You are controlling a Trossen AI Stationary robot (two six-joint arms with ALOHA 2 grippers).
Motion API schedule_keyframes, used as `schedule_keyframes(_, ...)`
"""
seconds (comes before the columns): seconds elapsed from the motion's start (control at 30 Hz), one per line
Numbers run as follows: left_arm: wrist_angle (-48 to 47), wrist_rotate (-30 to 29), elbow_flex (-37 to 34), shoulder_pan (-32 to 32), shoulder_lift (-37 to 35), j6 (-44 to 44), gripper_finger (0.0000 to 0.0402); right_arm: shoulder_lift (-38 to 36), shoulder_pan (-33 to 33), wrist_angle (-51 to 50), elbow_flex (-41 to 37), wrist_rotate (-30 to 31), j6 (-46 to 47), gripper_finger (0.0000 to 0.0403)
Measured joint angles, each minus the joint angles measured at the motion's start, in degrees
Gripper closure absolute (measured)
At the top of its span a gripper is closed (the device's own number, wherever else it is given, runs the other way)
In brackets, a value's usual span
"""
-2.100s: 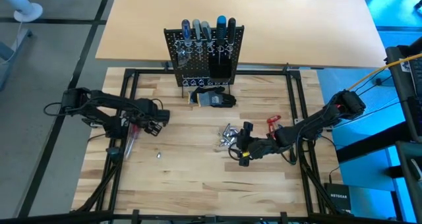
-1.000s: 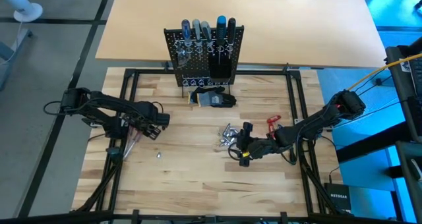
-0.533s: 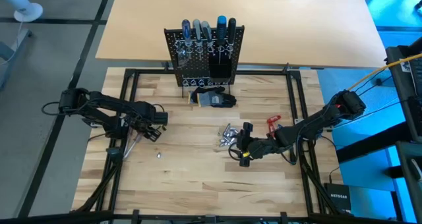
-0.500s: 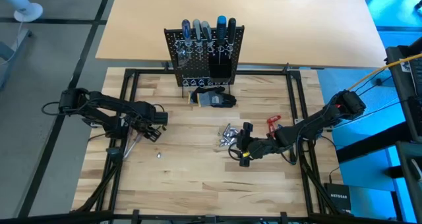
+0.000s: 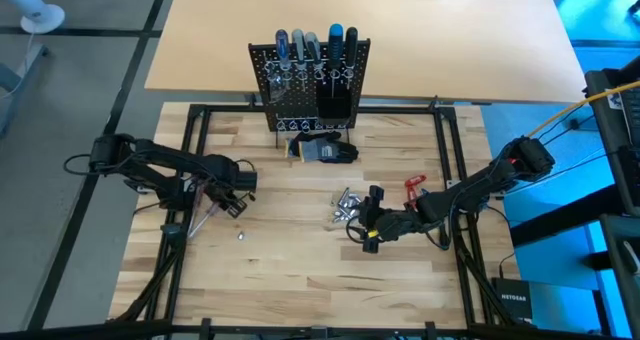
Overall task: Hang tools onto peg board
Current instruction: Hang the red screwdriver on the pegboard
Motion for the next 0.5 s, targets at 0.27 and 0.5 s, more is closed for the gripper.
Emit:
schedule_keyframes(0.27,-1.34,-4.84,6.43,-3.74,-5.08,0.3,0.0283,0.0,0.0,0.02,0.0,0.32,-0.25,0.015)
schedule_keyframes(0.5,-0.76,-9.23,10.05,-6.54,-10.17,0.03,0.0284,0.0,0.0,0.06,0.0,0.35,-0.29,0.015)
